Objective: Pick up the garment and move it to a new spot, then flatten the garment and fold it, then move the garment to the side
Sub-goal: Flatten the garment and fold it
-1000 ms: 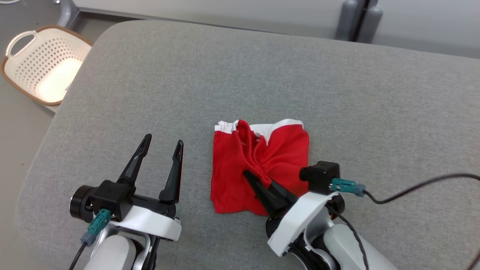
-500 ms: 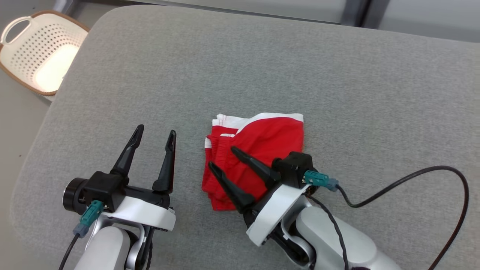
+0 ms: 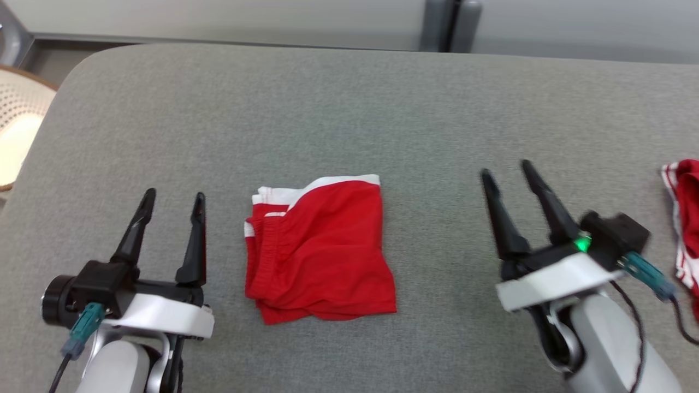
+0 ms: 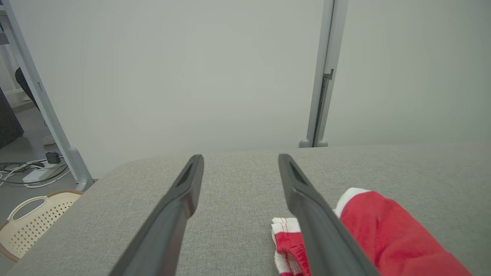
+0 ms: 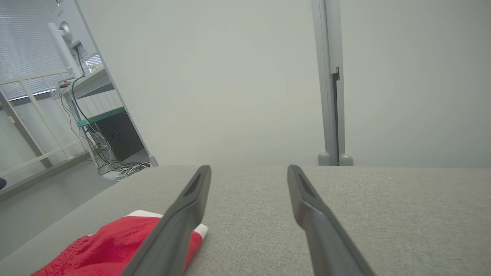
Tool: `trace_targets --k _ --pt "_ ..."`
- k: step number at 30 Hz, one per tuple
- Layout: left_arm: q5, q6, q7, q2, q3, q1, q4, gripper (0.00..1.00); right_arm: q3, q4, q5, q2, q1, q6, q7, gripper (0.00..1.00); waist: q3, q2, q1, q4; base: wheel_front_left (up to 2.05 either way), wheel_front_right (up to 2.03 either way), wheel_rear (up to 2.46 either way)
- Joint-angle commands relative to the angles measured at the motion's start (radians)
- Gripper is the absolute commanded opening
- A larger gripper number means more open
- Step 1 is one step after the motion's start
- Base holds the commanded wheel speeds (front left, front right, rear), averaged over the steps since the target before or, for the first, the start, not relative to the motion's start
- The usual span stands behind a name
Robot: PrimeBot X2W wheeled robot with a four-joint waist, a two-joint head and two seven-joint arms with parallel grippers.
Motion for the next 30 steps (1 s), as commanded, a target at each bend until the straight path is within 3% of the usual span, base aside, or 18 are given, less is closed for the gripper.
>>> trace_targets --k 1,5,18,30 --pt "0.003 0.006 -0.001 0.015 0.024 0.026 -0.01 1.0 -0.075 -0.052 -0.043 -0.011 0.071 0.0 -0.004 1.0 -0.027 0.0 0.0 -0.04 0.0 0.0 0.0" --pt "0.008 0.012 -0.001 0.025 0.06 0.076 -0.027 1.0 -0.211 -0.185 -0.123 -0.004 0.213 0.0 0.049 1.0 -0.065 0.0 0.0 -0.082 0.0 0.0 0.0" --pt "0.026 0.037 0.015 0.051 0.062 0.249 -0.051 1.0 -0.287 -0.372 -0.171 0.005 0.453 0.0 0.188 1.0 -0.241 0.0 0.0 -0.136 0.0 0.0 0.0" --pt "0.029 0.063 0.063 0.065 0.05 0.32 -0.13 1.0 -0.334 -0.473 -0.179 0.021 0.551 0.0 0.25 1.0 -0.275 0.0 0.0 -0.142 0.0 0.0 0.0"
